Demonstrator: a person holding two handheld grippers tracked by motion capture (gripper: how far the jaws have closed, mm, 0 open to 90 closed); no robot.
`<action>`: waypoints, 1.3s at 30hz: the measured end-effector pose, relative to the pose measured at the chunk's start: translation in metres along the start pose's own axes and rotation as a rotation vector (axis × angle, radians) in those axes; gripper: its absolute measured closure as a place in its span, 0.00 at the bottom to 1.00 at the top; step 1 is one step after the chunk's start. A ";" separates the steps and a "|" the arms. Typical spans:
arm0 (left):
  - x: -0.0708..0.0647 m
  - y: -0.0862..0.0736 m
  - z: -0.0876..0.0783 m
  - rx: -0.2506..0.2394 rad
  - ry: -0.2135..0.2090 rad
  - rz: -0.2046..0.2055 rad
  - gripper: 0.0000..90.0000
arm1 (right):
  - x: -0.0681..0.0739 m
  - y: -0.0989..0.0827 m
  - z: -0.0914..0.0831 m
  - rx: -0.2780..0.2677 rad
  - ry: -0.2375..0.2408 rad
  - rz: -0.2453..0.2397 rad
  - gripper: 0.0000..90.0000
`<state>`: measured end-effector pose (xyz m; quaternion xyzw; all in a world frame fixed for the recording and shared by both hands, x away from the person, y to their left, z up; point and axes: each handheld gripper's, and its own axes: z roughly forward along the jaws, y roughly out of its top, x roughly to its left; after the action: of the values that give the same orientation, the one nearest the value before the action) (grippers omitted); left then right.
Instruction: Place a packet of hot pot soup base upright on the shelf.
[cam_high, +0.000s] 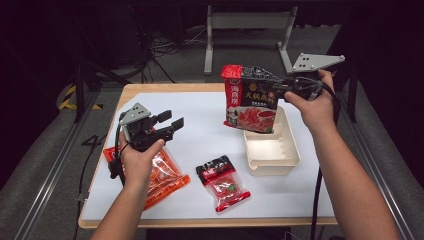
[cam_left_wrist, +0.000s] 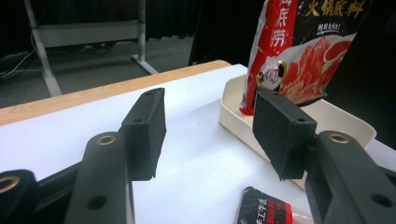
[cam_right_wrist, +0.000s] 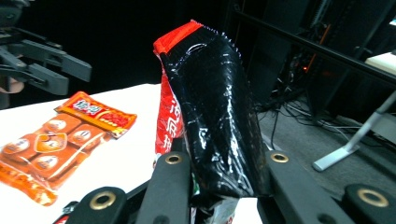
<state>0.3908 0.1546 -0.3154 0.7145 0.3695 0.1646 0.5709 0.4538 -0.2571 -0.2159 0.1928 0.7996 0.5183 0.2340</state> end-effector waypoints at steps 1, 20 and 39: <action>0.001 0.000 0.000 0.004 0.002 -0.004 0.50 | -0.004 0.000 -0.001 0.001 -0.014 -0.008 0.88; 0.005 -0.001 -0.002 0.001 0.012 -0.023 0.49 | -0.035 -0.010 -0.005 0.018 -0.095 -0.044 0.88; 0.008 -0.001 -0.003 0.001 0.018 -0.029 0.49 | -0.055 -0.034 0.004 0.030 -0.126 -0.006 0.88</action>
<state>0.3938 0.1623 -0.3174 0.7077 0.3852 0.1627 0.5695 0.4989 -0.2982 -0.2393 0.2264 0.7916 0.4923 0.2825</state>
